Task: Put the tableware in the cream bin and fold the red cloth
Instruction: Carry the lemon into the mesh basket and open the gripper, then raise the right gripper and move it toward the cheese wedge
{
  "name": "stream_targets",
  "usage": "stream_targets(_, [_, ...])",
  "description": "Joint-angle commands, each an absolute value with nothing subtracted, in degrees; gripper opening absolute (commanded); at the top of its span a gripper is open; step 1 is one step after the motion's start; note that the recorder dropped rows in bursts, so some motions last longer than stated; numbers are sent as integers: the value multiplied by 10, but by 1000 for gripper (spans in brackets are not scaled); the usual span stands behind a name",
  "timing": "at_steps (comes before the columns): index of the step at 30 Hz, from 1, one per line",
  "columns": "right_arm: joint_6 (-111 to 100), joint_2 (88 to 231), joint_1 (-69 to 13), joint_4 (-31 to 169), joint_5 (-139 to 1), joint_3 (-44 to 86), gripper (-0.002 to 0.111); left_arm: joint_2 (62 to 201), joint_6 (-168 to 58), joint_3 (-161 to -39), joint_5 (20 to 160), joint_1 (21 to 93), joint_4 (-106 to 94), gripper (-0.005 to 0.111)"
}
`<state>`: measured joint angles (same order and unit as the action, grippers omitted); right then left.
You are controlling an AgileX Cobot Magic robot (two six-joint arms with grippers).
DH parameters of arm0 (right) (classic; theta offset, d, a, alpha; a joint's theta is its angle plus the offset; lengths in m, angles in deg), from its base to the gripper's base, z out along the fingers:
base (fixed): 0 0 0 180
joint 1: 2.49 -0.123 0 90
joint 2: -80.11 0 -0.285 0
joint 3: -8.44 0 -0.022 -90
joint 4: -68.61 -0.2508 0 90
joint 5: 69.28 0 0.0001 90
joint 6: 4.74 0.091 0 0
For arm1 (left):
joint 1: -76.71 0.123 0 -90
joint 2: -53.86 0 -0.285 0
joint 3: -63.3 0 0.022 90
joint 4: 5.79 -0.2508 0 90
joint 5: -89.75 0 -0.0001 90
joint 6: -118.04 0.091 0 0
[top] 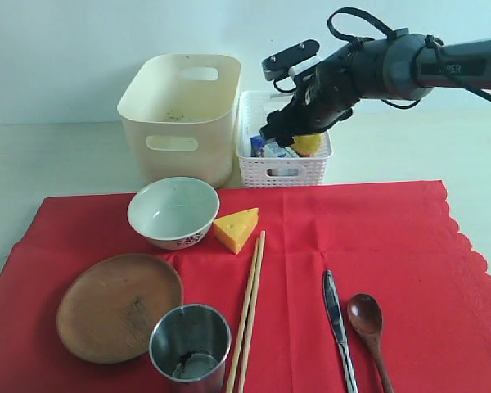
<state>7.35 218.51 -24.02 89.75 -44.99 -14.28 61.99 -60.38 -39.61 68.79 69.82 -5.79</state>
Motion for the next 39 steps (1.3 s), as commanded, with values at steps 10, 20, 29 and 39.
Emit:
stream_targets(10, [-31,1998,-238,739,-228,-110,63,616,-605,-395,694,700,-55,0])
stream_targets(20, [-61,1801,-238,699,-283,126,63,616,-606,-395,694,700,-55,0])
stream_targets(29, [-286,1708,-238,497,-272,206,63,616,-606,-395,694,700,-55,0])
stream_targets(39, [-493,1720,-296,355,-262,264,63,616,-606,-395,694,700,-55,0])
